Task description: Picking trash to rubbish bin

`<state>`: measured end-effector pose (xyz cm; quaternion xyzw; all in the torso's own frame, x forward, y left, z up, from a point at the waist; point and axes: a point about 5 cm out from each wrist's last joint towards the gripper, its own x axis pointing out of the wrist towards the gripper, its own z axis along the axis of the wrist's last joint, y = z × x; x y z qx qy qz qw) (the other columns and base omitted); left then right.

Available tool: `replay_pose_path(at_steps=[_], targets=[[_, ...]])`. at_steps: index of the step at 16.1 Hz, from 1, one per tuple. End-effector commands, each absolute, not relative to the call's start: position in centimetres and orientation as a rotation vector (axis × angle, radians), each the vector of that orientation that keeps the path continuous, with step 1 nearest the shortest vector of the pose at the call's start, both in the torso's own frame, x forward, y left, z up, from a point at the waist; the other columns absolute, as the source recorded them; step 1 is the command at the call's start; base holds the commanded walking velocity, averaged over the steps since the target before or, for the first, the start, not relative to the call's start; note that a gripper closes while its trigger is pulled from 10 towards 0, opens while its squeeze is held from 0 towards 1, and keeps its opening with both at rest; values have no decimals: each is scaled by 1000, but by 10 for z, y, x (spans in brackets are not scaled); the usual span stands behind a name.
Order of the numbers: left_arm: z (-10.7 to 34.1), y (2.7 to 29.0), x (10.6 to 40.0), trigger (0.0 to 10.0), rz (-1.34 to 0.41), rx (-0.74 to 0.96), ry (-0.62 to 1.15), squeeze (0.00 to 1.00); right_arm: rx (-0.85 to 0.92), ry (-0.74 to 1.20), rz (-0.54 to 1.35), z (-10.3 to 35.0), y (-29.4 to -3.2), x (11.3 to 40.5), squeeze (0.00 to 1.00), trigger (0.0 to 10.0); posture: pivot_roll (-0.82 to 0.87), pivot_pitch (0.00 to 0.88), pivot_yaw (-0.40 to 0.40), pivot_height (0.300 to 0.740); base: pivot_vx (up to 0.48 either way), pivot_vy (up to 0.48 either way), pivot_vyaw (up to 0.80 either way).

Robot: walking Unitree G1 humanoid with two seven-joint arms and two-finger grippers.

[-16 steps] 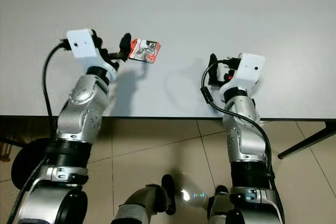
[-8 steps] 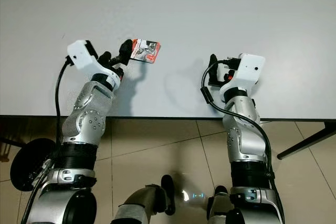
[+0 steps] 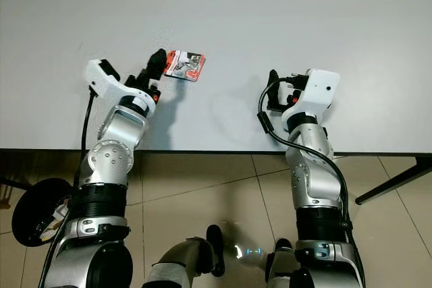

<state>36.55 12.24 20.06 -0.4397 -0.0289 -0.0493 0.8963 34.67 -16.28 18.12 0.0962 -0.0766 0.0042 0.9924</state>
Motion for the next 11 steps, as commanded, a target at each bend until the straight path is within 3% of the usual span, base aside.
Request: replay_pose_path(at_steps=[1, 5, 11], targets=[[215, 115, 366, 10000, -90, -963, -93, 0, 216, -62, 17, 161, -159, 345, 0, 10000, 38, 273, 173, 740, 0, 0, 0], [250, 104, 367, 10000, -47, -1020, -154, 0, 215, -61, 23, 161, -158, 345, 0, 10000, 32, 256, 175, 740, 0, 0, 0], [235, 87, 374, 10000, 11, -1171, -16, 0, 216, -60, 29, 161, -155, 346, 0, 10000, 22, 244, 175, 740, 0, 0, 0]])
